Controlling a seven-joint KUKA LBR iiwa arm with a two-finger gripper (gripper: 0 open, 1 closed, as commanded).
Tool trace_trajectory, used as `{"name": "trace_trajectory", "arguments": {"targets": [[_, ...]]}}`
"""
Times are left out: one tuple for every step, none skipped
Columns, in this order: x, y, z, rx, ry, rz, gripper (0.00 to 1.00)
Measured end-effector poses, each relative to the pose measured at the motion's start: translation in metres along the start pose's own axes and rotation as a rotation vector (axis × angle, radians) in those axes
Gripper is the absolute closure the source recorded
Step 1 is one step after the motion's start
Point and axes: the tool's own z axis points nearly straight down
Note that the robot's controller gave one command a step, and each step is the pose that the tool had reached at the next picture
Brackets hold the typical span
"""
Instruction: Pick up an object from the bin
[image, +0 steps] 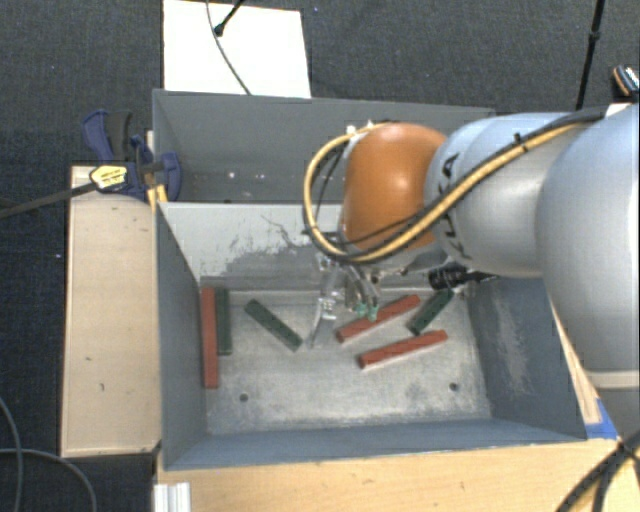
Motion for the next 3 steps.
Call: {"name": "trace_trajectory", "arguments": {"targets": [[-0.0016, -0.0692, 0.0767, 0.005, 0.016, -0.067, 0.00], [-0.0027, -0.0635, 0.0719, 0.000, 0.009, -0.070, 1.00], [-0.0025, -0.0637, 0.0724, 0.000, 0.009, -0.068, 0.00]]}}
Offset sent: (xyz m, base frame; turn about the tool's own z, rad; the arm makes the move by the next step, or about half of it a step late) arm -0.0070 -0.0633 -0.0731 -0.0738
